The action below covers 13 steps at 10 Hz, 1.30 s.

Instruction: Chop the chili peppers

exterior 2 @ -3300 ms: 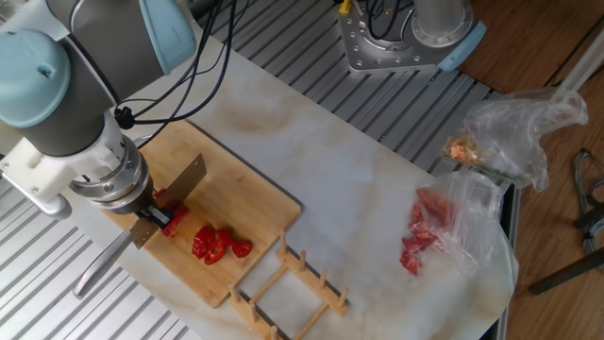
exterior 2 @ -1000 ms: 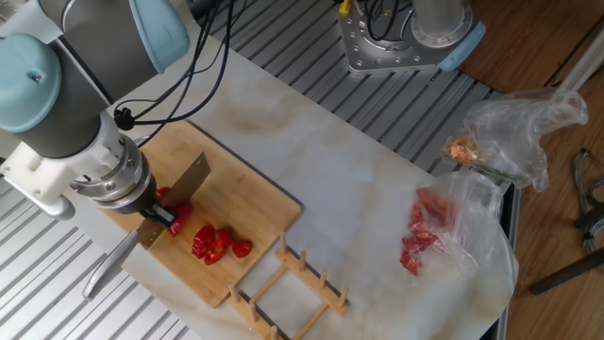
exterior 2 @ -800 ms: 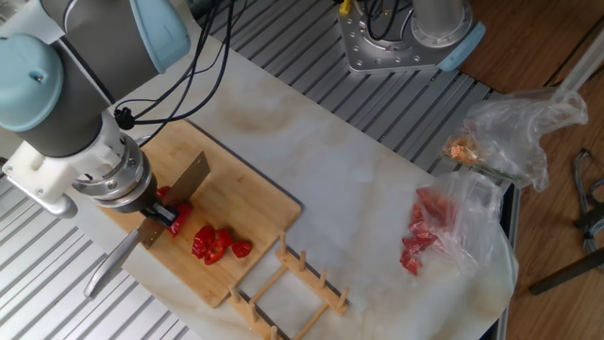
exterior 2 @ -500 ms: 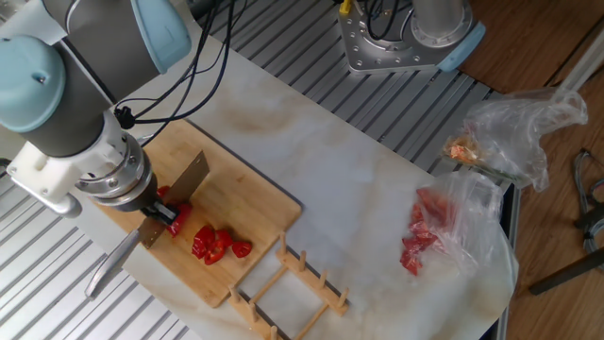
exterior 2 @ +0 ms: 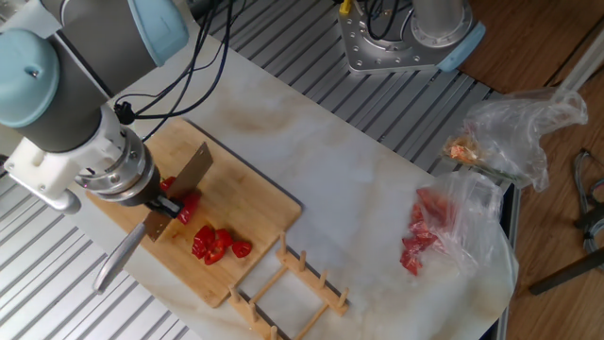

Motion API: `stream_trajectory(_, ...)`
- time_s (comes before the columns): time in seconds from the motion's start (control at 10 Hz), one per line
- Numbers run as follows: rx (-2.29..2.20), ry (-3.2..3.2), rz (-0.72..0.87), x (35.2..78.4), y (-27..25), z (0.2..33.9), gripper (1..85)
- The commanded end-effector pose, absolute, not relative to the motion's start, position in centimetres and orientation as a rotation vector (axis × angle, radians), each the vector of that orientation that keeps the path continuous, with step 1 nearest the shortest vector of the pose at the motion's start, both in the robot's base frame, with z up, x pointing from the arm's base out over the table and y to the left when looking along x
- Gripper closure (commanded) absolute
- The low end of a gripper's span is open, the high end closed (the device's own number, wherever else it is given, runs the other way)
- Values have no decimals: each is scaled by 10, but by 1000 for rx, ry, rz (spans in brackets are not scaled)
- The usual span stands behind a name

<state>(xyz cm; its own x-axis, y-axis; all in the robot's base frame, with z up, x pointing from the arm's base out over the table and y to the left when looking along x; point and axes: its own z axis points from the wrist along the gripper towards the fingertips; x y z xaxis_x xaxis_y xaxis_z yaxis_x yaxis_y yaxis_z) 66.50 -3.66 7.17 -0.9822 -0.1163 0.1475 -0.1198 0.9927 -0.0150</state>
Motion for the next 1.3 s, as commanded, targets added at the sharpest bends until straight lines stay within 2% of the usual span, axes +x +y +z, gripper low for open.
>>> stream_trajectory(0.0, 170, -2986, 4, 661, -36, 79, 843)
stream_trajectory(0.3, 176, -2974, -4, 649, -41, 85, 843)
stream_trajectory(1.2, 196, -3004, -21, 637, -41, 59, 843)
